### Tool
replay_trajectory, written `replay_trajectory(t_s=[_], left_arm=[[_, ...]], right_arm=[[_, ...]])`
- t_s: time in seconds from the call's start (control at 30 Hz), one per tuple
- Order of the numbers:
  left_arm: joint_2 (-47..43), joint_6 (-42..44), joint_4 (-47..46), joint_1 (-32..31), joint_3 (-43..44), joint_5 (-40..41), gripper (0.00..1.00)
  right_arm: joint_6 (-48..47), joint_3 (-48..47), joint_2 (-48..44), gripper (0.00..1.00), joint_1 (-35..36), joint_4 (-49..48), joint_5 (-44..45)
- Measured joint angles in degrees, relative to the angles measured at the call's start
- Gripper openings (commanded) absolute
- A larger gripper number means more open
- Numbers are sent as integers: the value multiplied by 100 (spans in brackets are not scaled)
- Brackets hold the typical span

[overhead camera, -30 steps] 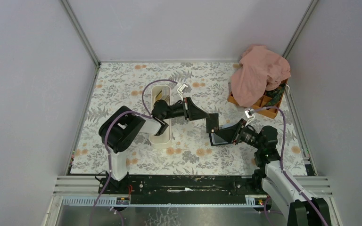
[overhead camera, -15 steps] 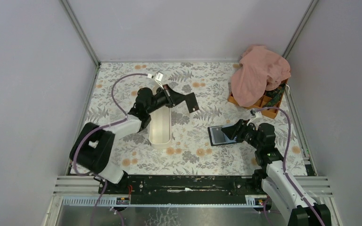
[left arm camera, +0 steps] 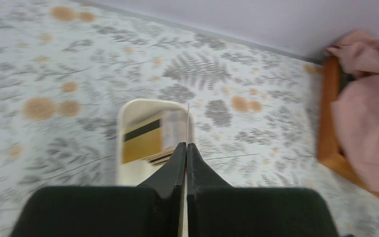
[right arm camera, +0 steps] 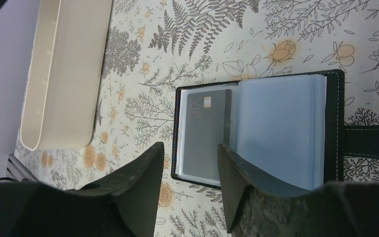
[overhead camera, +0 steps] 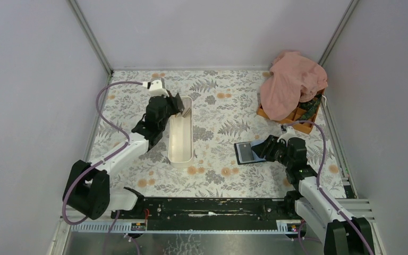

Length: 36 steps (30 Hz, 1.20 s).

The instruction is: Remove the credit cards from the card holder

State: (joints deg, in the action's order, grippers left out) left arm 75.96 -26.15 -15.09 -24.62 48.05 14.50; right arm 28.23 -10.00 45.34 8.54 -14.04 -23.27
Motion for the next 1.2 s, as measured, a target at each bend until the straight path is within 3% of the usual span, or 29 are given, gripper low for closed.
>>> replay_trajectory(t_s=[0.2, 0.47, 1.2], left_arm=[[20, 601, -494, 0, -577, 1091, 0], [739, 1335, -1974, 0, -822, 1652, 0], [2520, 2151, -3491, -9, -481, 1377, 0]], right_arm=[[9, 55, 105, 51, 0, -219, 11], [33, 133, 286, 50, 0, -361, 11], [74, 162, 793, 50, 0, -763, 9]])
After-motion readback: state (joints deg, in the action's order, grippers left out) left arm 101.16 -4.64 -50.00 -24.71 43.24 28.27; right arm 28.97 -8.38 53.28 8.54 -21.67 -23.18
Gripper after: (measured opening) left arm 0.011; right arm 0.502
